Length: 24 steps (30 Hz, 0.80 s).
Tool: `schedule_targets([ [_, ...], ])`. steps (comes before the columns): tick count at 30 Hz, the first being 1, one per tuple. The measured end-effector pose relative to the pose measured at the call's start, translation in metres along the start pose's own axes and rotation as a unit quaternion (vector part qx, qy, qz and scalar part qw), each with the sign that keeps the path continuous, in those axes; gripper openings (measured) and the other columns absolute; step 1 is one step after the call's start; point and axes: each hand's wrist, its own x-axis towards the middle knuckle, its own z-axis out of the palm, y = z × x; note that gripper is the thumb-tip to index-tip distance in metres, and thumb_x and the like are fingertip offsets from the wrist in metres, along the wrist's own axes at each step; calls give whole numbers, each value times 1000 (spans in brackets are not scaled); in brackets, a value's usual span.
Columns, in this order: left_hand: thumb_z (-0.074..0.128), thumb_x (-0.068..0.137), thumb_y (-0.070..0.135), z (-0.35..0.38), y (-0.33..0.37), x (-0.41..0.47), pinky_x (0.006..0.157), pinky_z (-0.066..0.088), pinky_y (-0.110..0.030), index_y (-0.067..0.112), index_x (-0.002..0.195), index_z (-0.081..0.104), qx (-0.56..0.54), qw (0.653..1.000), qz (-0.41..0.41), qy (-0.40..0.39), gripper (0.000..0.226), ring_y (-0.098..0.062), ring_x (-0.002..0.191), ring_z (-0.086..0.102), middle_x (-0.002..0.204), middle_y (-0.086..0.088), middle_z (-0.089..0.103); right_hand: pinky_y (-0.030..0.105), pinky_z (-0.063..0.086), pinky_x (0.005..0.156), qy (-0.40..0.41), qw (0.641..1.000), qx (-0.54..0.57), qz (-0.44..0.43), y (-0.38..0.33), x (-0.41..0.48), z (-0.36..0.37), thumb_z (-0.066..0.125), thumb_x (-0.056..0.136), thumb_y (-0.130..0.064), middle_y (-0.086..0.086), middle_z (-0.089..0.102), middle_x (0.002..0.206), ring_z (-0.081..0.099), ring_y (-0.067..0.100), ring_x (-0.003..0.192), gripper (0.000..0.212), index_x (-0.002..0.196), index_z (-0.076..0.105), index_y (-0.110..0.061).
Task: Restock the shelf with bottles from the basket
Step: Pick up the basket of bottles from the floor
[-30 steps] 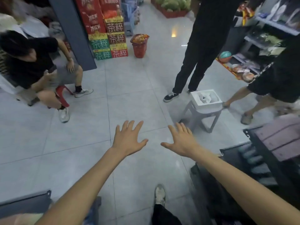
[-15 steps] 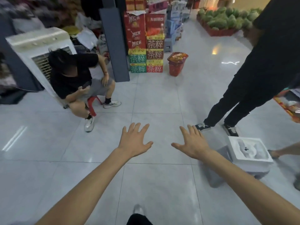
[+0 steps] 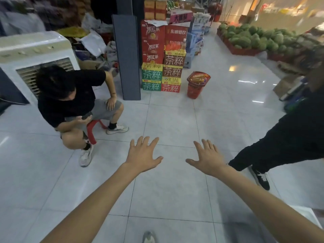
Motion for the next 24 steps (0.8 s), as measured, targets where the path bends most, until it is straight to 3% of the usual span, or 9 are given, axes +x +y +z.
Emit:
schedule_targets([
  [11, 38, 91, 79, -22, -65, 216, 124, 17, -58, 36, 164, 6, -27, 999, -1, -18, 90, -32, 157, 12, 168, -8, 23, 46, 16, 125, 1, 999, 14, 30, 9, 210, -55, 44, 92, -76, 14, 21, 164, 13, 34, 154, 92, 160, 17, -21],
  [24, 37, 93, 77, -76, -69, 526, 126, 9, -55, 37, 164, 3, 17, 998, 31, -59, 89, -29, 158, 8, 171, -7, 15, 49, 16, 124, -5, 998, 41, 48, 74, 503, -128, 42, 90, -78, 16, 22, 163, 15, 36, 152, 92, 159, 19, -21],
])
